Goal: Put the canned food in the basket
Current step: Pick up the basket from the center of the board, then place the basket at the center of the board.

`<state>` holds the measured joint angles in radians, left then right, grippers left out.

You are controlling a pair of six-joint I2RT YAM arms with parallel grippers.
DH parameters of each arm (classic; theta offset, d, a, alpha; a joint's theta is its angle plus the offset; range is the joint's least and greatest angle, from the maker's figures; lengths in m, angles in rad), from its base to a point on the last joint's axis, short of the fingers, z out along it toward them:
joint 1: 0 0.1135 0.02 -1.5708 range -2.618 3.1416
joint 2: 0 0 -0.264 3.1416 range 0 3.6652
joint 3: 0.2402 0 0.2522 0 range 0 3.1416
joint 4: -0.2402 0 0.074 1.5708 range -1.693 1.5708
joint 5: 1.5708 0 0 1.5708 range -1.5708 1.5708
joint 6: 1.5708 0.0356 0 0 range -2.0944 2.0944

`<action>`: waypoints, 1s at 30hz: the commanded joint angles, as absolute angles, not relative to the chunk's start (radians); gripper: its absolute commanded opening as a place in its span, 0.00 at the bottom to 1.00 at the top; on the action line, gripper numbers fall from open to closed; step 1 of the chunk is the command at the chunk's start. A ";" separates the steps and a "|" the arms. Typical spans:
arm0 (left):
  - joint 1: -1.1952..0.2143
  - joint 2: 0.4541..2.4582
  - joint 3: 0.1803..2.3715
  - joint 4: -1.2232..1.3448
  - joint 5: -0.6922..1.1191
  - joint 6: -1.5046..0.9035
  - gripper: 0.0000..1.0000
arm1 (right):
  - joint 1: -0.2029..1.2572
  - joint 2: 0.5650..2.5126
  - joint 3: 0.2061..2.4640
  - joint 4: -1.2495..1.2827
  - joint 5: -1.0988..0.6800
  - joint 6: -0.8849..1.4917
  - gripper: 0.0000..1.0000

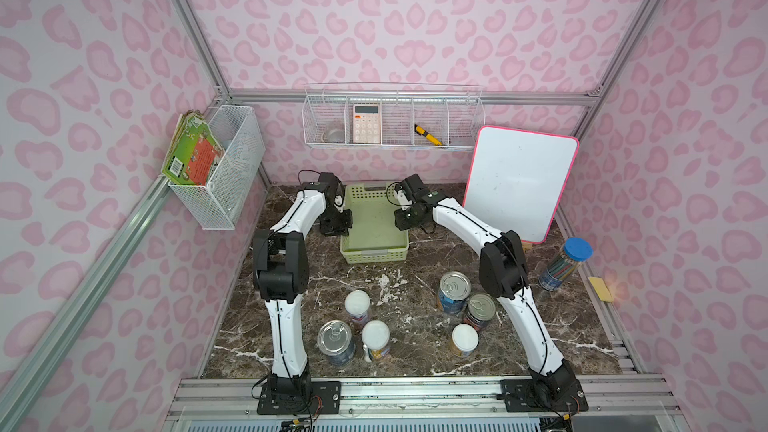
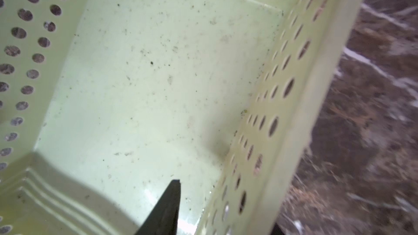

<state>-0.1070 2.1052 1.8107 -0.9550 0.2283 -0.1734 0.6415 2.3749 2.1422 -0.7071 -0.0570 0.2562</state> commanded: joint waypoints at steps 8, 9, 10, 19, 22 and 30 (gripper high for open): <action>-0.226 2.028 1.701 -0.936 0.312 -0.204 0.06 | 0.633 2.136 1.758 -0.572 -0.037 0.238 0.42; -0.235 2.014 1.678 -0.929 0.308 -0.214 0.05 | 0.634 2.122 1.739 -0.568 -0.040 0.237 0.42; -0.242 1.999 1.650 -0.917 0.310 -0.224 0.04 | 0.639 2.112 1.722 -0.570 -0.034 0.231 0.42; -0.322 1.881 1.460 -0.828 0.313 -0.303 0.18 | 0.663 2.041 1.593 -0.548 -0.009 0.228 0.44; -0.336 1.888 1.407 -0.820 0.302 -0.309 0.31 | 0.662 2.032 1.556 -0.525 -0.010 0.236 0.47; -0.342 1.820 1.394 -0.812 0.208 -0.323 0.75 | 0.668 1.982 1.565 -0.534 -0.008 0.242 0.67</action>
